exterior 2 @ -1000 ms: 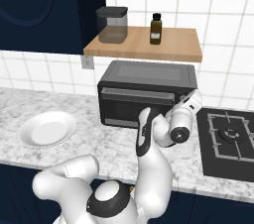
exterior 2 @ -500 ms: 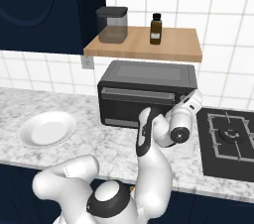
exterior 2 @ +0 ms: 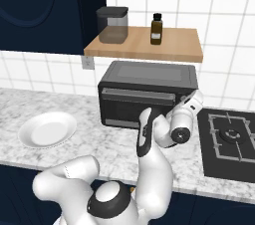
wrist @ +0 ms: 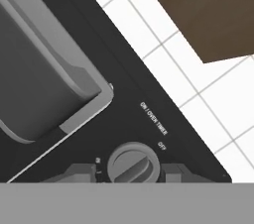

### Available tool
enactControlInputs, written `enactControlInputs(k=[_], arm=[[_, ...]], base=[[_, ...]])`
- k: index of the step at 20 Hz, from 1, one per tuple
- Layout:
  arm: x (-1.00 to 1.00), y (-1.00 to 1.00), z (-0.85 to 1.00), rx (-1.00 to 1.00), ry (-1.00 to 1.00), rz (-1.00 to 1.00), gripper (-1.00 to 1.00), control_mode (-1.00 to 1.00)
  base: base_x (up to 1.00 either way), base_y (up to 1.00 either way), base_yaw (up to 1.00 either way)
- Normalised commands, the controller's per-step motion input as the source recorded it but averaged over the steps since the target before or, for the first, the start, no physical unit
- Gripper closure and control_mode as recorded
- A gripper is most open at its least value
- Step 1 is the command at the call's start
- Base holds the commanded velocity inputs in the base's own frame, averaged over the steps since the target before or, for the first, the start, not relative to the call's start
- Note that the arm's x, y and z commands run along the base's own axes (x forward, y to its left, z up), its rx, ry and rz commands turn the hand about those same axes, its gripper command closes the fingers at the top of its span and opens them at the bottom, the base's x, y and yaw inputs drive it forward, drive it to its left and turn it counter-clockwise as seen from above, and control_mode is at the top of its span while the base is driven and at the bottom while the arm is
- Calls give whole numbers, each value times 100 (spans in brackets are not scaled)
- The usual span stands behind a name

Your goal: Pick up the kebab skewer and baguette bread, and place them inside the toaster oven. Close the toaster oven door and start by setting the timer.

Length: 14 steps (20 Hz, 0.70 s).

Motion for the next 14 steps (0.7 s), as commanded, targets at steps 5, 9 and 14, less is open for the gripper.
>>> enactControlInputs(k=[5, 9, 14], arm=[[0, 0, 0, 0, 0, 0, 100, -100], [0, -2, 0, 1, 0, 0, 100, -100], [0, -4, 0, 6, 0, -2, 100, -100]], base=[[0, 0, 0], [0, 0, 0], [0, 0, 0]])
